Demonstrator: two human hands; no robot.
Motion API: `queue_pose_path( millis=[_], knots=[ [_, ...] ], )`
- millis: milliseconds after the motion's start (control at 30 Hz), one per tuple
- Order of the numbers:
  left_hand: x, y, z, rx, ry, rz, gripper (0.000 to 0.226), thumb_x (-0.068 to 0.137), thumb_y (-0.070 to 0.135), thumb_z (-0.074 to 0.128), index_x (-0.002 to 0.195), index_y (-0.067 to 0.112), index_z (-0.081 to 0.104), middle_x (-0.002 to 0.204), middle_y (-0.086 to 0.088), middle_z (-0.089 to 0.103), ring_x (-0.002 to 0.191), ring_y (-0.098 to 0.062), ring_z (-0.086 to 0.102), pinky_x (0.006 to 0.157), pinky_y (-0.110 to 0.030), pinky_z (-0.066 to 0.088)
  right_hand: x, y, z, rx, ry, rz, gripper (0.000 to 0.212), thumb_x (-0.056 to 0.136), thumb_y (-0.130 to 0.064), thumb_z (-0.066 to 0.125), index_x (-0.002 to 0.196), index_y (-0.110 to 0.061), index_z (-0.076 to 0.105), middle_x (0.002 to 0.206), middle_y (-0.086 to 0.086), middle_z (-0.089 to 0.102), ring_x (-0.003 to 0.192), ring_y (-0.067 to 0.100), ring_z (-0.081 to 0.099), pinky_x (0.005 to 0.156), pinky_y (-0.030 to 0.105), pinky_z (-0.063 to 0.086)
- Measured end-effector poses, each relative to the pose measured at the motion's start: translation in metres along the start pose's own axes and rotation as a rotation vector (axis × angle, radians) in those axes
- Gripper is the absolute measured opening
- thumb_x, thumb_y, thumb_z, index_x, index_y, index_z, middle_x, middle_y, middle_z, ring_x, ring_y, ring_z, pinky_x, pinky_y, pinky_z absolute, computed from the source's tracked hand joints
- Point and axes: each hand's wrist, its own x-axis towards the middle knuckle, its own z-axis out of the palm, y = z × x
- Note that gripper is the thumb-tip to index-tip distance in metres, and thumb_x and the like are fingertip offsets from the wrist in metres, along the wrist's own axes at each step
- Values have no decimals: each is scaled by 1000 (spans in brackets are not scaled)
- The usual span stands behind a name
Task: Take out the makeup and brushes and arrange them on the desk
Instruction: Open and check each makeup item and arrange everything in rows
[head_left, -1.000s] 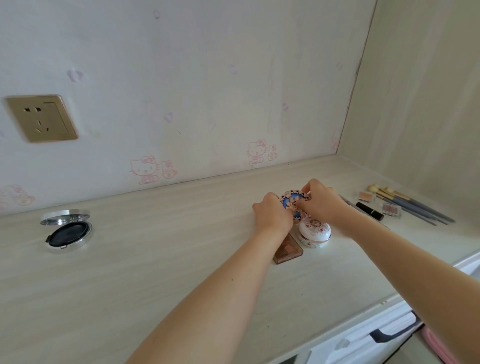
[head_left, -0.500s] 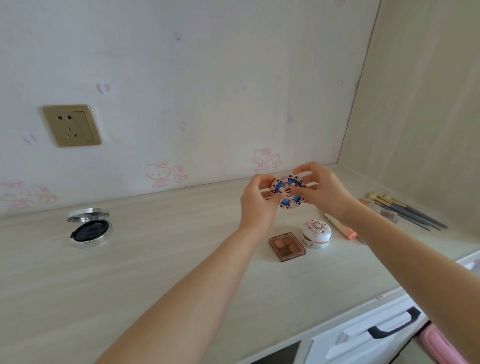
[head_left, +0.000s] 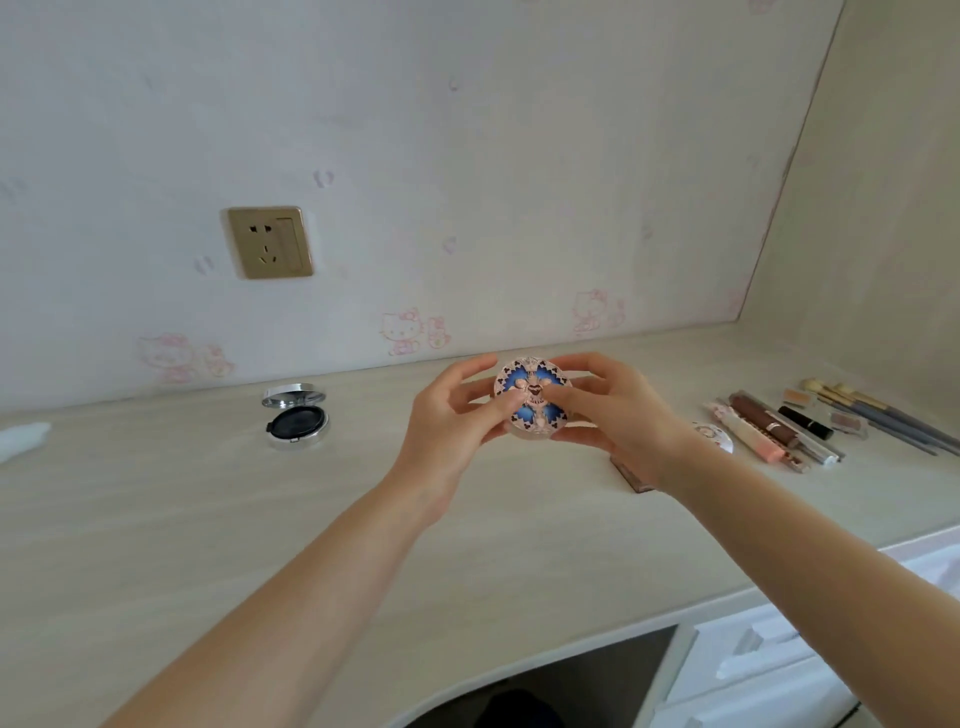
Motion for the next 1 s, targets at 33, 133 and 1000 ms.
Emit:
queue_pose_path(
  millis=[33, 133, 1000],
  knots=[
    [-7, 2, -9, -10, -25, 1, 46, 79, 8, 75, 122, 17, 60, 111, -7, 69, 97, -22, 69, 87, -36, 55, -2, 2, 8, 70, -26, 30, 28, 87, -9, 66, 114, -13, 59, 102, 14, 70, 81, 23, 71, 69, 32, 58],
    [-26, 3, -34, 88, -70, 42, 53, 74, 1, 77, 120, 22, 61, 113, 5, 69, 96, -17, 69, 83, -28, 55, -6, 7, 32, 226, -86, 124, 26, 88, -8, 64, 114, -10, 60, 102, 19, 71, 82, 27, 70, 74, 34, 58],
    [-80, -21, -136, 46, 105, -90, 65, 51, 26, 85, 110, 13, 63, 112, -3, 67, 97, -27, 69, 94, -44, 50, -16, 18, 125, -808, -466, -162, 54, 61, -47, 83, 106, -35, 54, 109, -19, 61, 102, 0, 58, 88, 31, 53]
  ],
)
